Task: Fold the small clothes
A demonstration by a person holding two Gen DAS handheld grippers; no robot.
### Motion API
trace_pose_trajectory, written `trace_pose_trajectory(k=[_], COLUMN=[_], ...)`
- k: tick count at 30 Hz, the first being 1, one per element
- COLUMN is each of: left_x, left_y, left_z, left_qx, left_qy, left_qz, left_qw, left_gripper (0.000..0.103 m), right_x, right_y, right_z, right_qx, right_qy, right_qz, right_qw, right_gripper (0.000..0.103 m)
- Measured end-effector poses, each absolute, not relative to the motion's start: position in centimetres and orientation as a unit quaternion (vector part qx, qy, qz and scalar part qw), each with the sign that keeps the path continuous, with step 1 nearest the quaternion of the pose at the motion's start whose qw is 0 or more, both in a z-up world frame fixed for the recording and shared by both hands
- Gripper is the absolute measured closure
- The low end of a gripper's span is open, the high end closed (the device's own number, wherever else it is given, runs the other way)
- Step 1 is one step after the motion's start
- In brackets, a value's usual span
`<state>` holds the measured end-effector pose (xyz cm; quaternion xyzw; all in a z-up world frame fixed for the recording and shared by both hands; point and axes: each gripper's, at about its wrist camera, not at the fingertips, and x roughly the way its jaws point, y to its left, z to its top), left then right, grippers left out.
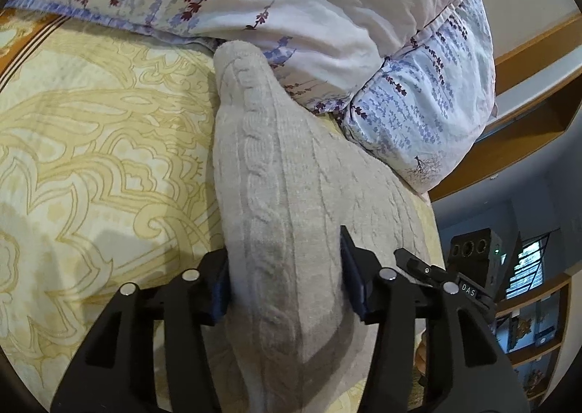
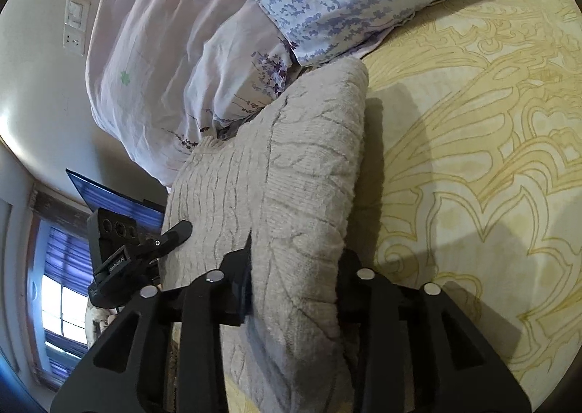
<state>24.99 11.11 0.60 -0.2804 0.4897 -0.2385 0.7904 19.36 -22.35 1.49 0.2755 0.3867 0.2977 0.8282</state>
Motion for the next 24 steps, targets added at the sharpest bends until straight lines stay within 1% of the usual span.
trace_pose_trajectory(k=[2, 3, 5, 12, 14, 15, 16, 17, 18, 19, 20, 22, 24], left_x=[24.4, 23.9, 22.9, 19.0, 18.3, 18.1, 17.9, 17.9, 17.8, 17.7, 17.6, 17.2, 16.7], left_y=[11.4, 11.5, 11.8, 11.5, 11.0, 10.7, 10.5, 10.4, 10.3, 10.4, 10.6, 11.1, 11.3], left_z=[0.8, 0.9, 0.9, 0.1, 0.0, 0.0, 0.0, 0.1, 0.2, 0.2, 0.3, 0.4, 0.3], left_qx=[-0.282, -0.282, -0.285, -0.309, -0.305, -0.302, -0.298, -0.296, -0.295, -0.294, -0.295, -0.31, -0.307], left_qy=[0.486, 0.485, 0.483, 0.487, 0.489, 0.489, 0.489, 0.489, 0.486, 0.484, 0.481, 0.474, 0.474], left_qz=[-0.239, -0.24, -0.242, -0.259, -0.259, -0.259, -0.257, -0.254, -0.251, -0.25, -0.25, -0.26, -0.262], left_qw=[0.792, 0.792, 0.792, 0.775, 0.775, 0.776, 0.778, 0.78, 0.783, 0.786, 0.787, 0.782, 0.783], left_gripper=[0.046, 0.045, 0.04, 0.038, 0.039, 0.041, 0.043, 0.048, 0.052, 0.065, 0.075, 0.082, 0.083], right_x=[19.0, 18.7, 18.2, 17.0, 16.6, 16.5, 16.4, 16.3, 16.2, 16.0, 15.7, 14.9, 14.6], right_y=[-22.7, -22.8, -23.2, -24.2, -24.1, -24.1, -24.0, -24.0, -24.0, -24.1, -24.1, -23.9, -23.7], right_z=[1.6, 1.8, 1.8, 0.7, 0.6, 0.4, 0.3, 0.2, 0.1, 0.2, 0.5, 1.5, 2.0], right_qx=[0.271, 0.264, 0.257, 0.257, 0.255, 0.254, 0.255, 0.257, 0.26, 0.26, 0.257, 0.236, 0.217], right_qy=[0.385, 0.385, 0.389, 0.401, 0.401, 0.403, 0.405, 0.407, 0.406, 0.401, 0.394, 0.373, 0.366], right_qz=[0.296, 0.298, 0.304, 0.324, 0.325, 0.324, 0.326, 0.328, 0.33, 0.332, 0.332, 0.32, 0.306], right_qw=[0.831, 0.833, 0.831, 0.817, 0.818, 0.817, 0.815, 0.813, 0.812, 0.813, 0.818, 0.839, 0.852], right_gripper=[0.055, 0.054, 0.043, 0.043, 0.045, 0.047, 0.051, 0.055, 0.063, 0.072, 0.076, 0.078, 0.079])
